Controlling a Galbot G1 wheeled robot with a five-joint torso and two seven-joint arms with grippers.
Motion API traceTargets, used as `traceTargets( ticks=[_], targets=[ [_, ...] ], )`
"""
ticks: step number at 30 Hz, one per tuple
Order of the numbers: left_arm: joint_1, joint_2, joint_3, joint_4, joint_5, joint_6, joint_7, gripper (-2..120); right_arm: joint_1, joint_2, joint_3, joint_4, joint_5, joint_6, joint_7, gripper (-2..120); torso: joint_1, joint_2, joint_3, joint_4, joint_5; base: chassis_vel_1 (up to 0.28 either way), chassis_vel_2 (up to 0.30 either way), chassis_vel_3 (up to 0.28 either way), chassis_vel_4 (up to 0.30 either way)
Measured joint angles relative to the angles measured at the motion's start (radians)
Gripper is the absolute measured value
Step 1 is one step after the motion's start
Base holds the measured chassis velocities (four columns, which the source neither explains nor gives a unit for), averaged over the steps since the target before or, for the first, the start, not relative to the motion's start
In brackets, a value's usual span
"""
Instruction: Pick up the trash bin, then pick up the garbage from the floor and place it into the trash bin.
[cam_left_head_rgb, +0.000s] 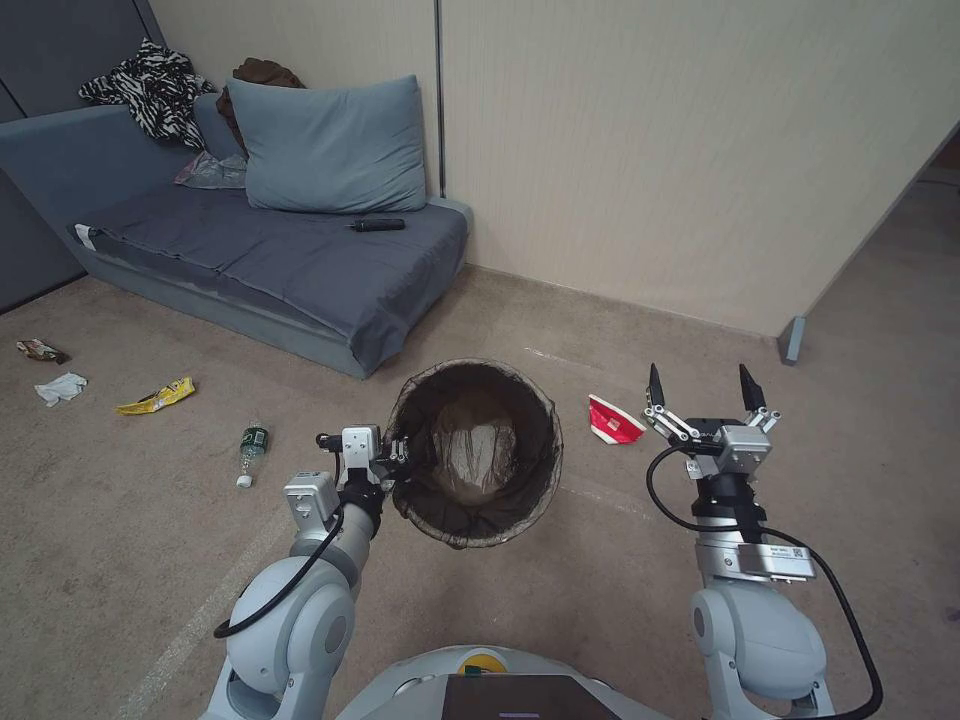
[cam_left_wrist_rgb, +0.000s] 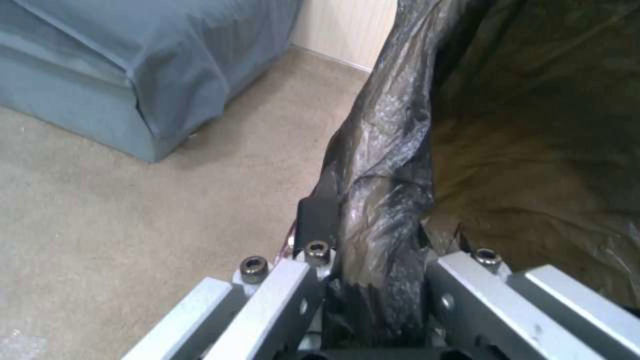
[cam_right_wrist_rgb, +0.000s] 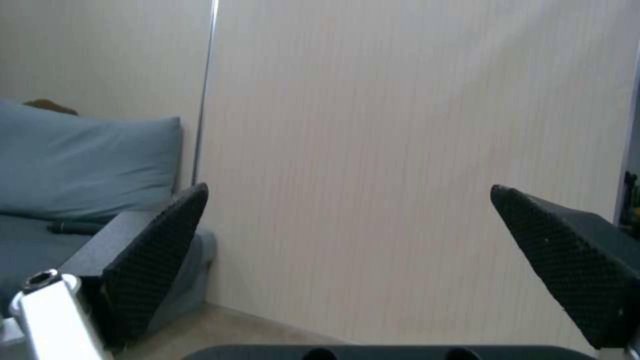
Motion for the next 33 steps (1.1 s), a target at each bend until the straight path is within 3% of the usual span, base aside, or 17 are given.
traceTargets(
  ticks=[20,33],
  targets=[
    [0.002,0.000,0.013,0.010,0.049,-0.020,0.029,3,0.001,0.000,0.002,-0.004,0.016,-0.009,0.004,100,0.000,0.000,0.000,0.0000,0.0000,-0.005,0.006,0.004,-0.005],
    [0.003,-0.004,0.017,0.012,0.056,-0.021,0.031,3,0.004,0.000,0.004,-0.008,0.017,-0.009,0.001,100,0.000,0.000,0.000,-0.0001,-0.0001,-0.144,0.146,0.155,-0.149]
  ],
)
